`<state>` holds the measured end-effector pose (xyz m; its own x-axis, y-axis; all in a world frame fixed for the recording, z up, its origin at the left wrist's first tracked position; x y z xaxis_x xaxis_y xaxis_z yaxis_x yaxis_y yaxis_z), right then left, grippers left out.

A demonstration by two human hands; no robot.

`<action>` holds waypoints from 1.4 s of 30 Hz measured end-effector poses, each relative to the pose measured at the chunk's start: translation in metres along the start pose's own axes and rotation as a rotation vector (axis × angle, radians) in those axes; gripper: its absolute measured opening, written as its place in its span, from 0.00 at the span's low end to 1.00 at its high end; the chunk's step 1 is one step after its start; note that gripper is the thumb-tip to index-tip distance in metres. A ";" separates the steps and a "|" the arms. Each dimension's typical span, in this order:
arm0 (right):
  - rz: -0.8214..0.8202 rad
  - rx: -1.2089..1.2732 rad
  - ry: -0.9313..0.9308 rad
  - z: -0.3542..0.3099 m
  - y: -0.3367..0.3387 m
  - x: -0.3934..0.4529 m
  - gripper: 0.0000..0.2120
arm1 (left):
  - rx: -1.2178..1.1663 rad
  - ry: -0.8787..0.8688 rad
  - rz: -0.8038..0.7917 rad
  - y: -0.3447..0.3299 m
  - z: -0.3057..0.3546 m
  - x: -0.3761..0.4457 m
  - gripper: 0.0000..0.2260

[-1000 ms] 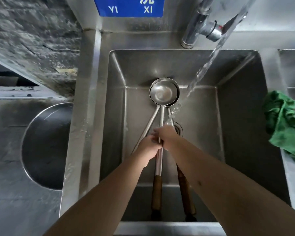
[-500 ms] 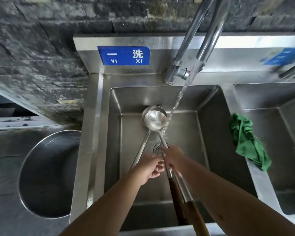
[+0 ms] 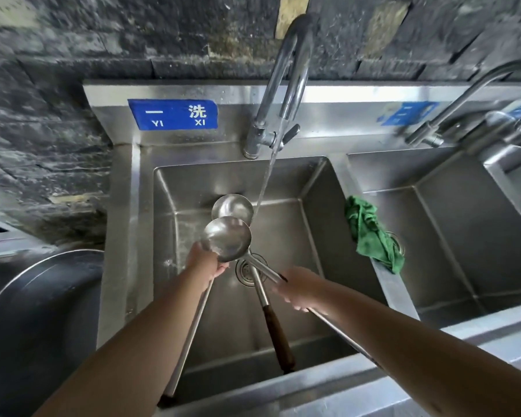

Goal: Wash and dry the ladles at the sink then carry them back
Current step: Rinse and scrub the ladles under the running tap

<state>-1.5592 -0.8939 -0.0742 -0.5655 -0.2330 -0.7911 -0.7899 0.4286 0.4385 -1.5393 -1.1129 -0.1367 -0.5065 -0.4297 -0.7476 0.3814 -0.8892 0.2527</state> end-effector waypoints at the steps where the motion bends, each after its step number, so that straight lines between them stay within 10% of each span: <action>1: -0.017 0.009 0.009 -0.003 0.002 -0.001 0.13 | -0.006 0.002 0.022 0.001 -0.001 0.001 0.14; 17: -0.223 1.036 -0.193 -0.032 0.002 0.067 0.14 | 0.421 -0.243 0.022 -0.041 0.054 -0.008 0.17; 23: -0.054 0.984 -0.242 -0.020 0.013 0.078 0.13 | 0.375 -0.239 0.052 -0.055 0.064 0.013 0.08; 28: -0.231 0.977 -0.233 -0.027 0.016 0.074 0.14 | 0.090 -0.075 -0.026 -0.085 0.030 0.041 0.18; 35: -0.240 1.054 -0.288 -0.029 0.006 0.073 0.09 | 0.141 -0.224 0.120 -0.060 0.049 0.043 0.09; 42: -0.118 1.043 -0.241 -0.022 0.014 0.081 0.10 | 0.337 -0.232 -0.056 -0.059 0.054 0.016 0.19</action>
<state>-1.6213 -0.9261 -0.1227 -0.3475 -0.1920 -0.9178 -0.1798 0.9743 -0.1357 -1.6120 -1.0755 -0.1310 -0.6949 -0.3688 -0.6173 0.0934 -0.8975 0.4311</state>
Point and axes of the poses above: each hand's wrist, its own x-axis towards the middle knuckle, its own y-axis out of the back of the hand, z = x × y, the point moved 10 cm from there along x, towards the middle knuckle, and after that the axes turned 15 degrees about x, right-handed, at the moved point
